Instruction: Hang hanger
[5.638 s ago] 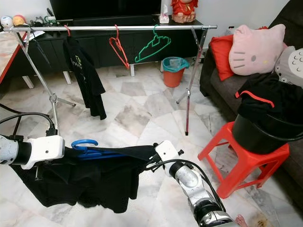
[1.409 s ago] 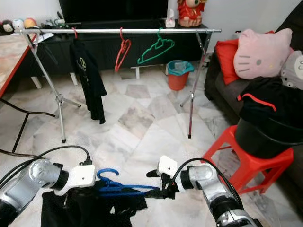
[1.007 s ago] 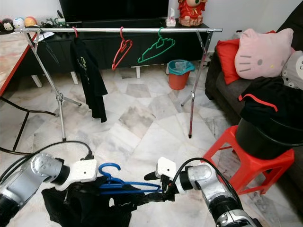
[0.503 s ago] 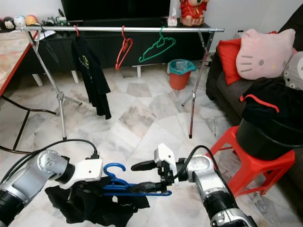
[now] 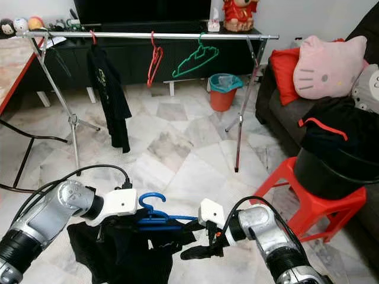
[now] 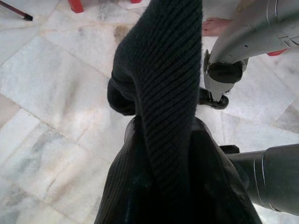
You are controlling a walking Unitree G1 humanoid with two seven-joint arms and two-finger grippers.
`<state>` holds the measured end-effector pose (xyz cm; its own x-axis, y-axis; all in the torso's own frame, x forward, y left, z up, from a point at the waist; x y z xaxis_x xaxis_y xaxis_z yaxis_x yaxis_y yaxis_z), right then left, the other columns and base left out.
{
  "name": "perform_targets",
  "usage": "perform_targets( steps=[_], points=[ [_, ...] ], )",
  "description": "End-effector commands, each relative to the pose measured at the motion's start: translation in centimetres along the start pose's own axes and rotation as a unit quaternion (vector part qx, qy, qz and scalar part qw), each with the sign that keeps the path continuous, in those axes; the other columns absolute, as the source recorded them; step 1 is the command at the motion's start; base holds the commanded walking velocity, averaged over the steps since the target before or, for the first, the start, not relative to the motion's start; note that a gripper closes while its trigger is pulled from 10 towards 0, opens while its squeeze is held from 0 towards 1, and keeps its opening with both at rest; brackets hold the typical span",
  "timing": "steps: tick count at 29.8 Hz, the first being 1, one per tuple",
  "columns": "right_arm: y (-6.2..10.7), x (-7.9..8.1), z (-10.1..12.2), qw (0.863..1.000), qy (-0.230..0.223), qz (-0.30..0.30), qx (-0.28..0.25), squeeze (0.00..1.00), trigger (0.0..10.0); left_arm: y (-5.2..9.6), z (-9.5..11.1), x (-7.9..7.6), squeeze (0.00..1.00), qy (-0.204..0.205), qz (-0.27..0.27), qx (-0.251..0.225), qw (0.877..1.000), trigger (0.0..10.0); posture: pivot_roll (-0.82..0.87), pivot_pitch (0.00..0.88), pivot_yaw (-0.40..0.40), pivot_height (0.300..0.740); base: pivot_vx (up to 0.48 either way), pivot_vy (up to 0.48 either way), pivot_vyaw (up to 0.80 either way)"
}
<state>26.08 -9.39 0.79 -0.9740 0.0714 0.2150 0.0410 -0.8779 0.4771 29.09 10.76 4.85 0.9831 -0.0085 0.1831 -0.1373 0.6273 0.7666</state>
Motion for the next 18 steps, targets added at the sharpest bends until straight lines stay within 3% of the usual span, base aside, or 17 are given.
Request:
perform_targets(
  steps=[1, 6, 12, 18],
  points=[
    [0.2, -0.5, -0.2, 1.0, 0.012, -0.019, 0.012, 0.0, 10.0, 0.6, 0.9, 0.6, 0.0, -0.01, 0.004, -0.012, 1.0, 10.0, 0.03, 0.0, -0.071, 0.74, 0.0, 0.0, 0.0],
    [1.1, -3.8, 1.4, 0.991, 0.031, -0.126, -0.021, 0.0, 10.0, 0.5, 1.3, 0.8, 0.0, -0.017, 0.004, -0.014, 1.0, 10.0, 0.03, 0.0, -0.071, 0.74, 0.0, 0.0, 0.0],
    [2.7, -5.7, 3.6, 0.979, 0.029, -0.186, -0.073, 0.0, 10.0, 0.5, 1.1, 0.7, 0.0, -0.017, 0.002, -0.011, 1.0, 10.0, 0.03, 0.0, -0.077, 0.74, 0.0, 0.0, 0.0],
    [3.0, -3.7, 4.7, 0.988, -0.01, -0.088, -0.129, 0.0, 10.0, 0.5, 0.6, 0.5, 0.0, -0.008, 0.0, -0.005, 1.0, 10.0, 0.03, 0.0, -0.083, 0.74, 0.0, 0.0, 0.0]
  ],
)
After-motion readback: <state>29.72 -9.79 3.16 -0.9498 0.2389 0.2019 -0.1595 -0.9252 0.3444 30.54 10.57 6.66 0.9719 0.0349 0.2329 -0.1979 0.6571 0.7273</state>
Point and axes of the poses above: a point about 5 cm out from each wrist's last joint towards the gripper, its own y axis pointing back from the gripper into the wrist, its own z axis along the axis of the wrist's last joint, x = y × z, the point moved 6 cm from there along -y, pointing out of the wrist towards the gripper, and after that the axes turned 1 degree about -y, right-handed, at the moved point
